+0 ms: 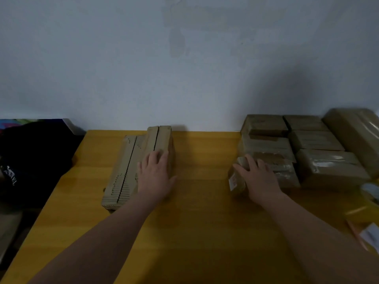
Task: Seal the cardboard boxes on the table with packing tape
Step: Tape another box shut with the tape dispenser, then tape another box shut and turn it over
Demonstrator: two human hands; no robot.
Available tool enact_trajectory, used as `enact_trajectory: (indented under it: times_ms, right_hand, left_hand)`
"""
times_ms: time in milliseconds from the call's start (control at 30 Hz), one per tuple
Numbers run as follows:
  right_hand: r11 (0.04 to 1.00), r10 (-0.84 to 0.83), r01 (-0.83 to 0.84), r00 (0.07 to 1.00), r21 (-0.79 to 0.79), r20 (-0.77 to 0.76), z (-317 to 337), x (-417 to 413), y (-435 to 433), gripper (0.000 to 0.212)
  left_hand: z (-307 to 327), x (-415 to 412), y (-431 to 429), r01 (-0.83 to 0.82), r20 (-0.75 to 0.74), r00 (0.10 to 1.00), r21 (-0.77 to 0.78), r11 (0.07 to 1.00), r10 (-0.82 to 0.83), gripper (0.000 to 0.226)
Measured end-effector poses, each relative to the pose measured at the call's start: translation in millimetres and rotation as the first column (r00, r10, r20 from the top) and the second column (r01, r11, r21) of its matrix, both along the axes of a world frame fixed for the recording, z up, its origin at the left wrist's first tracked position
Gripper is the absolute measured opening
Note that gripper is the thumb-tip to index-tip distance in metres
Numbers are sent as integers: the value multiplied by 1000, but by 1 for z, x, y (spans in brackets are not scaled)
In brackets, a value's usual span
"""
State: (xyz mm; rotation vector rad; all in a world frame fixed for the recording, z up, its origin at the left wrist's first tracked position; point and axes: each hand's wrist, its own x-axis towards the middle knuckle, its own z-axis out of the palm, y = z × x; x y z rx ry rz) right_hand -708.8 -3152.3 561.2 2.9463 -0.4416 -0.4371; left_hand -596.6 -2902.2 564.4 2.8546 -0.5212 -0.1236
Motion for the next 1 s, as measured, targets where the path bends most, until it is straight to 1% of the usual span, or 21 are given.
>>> enact_trajectory:
  times_ms: [67, 133, 200, 300, 400, 500, 567, 633, 700, 800, 933, 1000]
  right_hand:
    - [1000, -17, 17, 1000, -22, -10, -3, 2, -1, 78]
    - [999, -34, 34, 999, -42, -3, -5, 4, -3, 73]
    - [997, -64, 63, 998, -32, -19, -5, 6, -5, 74]
    - [995, -101, 100, 994, -24, -47, -6, 7, -5, 77]
    - [989, -144, 142, 988, -45, -60, -7, 3, -4, 79]
    - [987, -160, 161, 986, 16, -46, -7, -5, -7, 83]
    - [986, -150, 150, 989, 71, -8, -5, -12, -10, 88]
    - [978, -174, 166, 984, 128, 50, -6, -22, -11, 92]
    - [961, -236, 210, 962, 180, 136, -8, -39, -9, 84]
    - [930, -343, 290, 904, 224, 253, -12, -70, -5, 59]
    - [886, -453, 411, 867, 214, 209, -22, -114, -14, 33]
    - [855, -515, 495, 842, 153, 159, -27, -144, -19, 31]
  left_hand:
    - [-3, 4, 2, -2, -9, 1000, 38, 999, 2, 83]
    - [-3, 7, 2, -20, -11, 1000, 38, 999, 20, 82]
    - [-3, 8, 2, -32, -10, 999, 26, 999, 33, 78]
    - [-3, 8, 3, -10, -25, 1000, 18, 1000, 10, 75]
    - [-2, 1, 3, 50, -56, 997, 34, 998, -48, 82]
    - [0, -12, 1, 120, -135, 984, 22, 992, -116, 92]
    - [1, -22, -1, 159, -186, 970, 6, 987, -155, 96]
    - [0, -31, -3, 186, -194, 964, -3, 983, -183, 99]
    - [1, -42, -4, 211, -184, 960, -7, 977, -209, 101]
    - [3, -60, -8, 258, -169, 954, 32, 966, -249, 104]
    - [8, -89, -17, 304, -153, 947, 155, 940, -281, 104]
    - [10, -106, -22, 303, -157, 949, 201, 932, -274, 104]
